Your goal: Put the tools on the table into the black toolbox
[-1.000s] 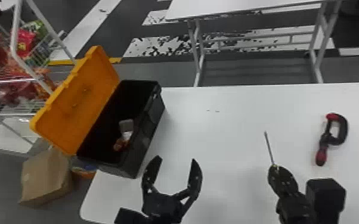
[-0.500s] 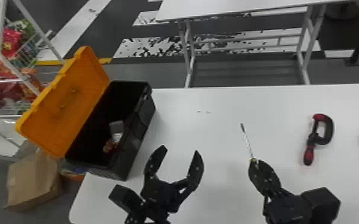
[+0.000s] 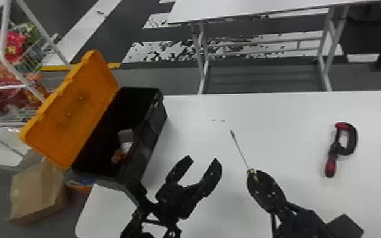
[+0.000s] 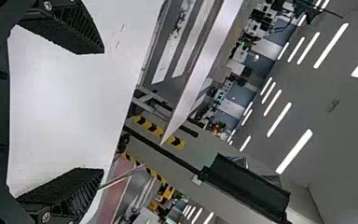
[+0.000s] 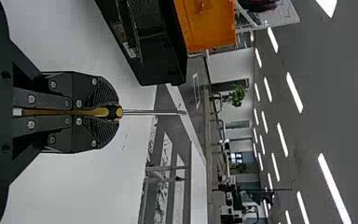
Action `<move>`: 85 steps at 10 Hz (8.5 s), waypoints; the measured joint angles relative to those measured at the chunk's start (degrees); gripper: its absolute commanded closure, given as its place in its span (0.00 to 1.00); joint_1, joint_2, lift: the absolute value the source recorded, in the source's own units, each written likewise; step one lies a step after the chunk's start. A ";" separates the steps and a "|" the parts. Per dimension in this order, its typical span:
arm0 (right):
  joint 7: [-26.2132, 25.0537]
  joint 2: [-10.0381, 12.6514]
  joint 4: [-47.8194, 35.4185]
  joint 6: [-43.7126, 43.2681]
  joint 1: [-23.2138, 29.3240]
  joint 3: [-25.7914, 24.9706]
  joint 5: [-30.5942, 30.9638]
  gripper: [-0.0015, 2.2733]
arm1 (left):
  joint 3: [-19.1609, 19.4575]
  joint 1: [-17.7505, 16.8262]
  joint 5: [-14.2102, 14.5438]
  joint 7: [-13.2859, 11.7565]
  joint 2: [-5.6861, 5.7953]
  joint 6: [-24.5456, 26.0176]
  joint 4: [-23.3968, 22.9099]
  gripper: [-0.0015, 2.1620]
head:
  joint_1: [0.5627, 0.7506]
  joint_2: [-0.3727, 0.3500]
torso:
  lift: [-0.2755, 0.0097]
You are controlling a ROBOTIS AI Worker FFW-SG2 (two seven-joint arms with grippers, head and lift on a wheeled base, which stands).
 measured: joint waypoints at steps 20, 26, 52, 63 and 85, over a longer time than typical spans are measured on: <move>8.49 0.00 2.39 -0.37 -1.41 0.10 2.13 0.99 | 4.92 -4.36 19.54 -10.97 -0.52 31.37 -3.87 0.88 | 0.70 0.87 | 0.70; 5.98 0.00 2.40 -0.46 -1.20 -0.16 0.70 0.13 | 5.05 -4.61 17.20 -11.33 -0.44 31.37 -3.89 0.99 | 0.70 0.85 | 0.70; 5.71 0.00 0.63 -8.43 7.22 -13.89 -8.94 0.06 | 36.84 -10.41 8.01 -7.01 -3.32 15.66 -1.35 0.01 | 0.70 1.00 | 0.70; 6.28 0.00 -6.49 5.68 6.60 -25.93 -10.96 0.06 | 11.03 1.74 -12.45 2.61 -5.99 -18.77 -1.50 0.01 | 0.70 0.67 | 0.70; 25.71 -15.53 -0.10 55.50 -19.91 -39.00 1.08 0.06 | 0.45 6.43 -21.66 7.50 -2.96 -25.53 4.83 0.02 | 0.70 0.09 | 0.70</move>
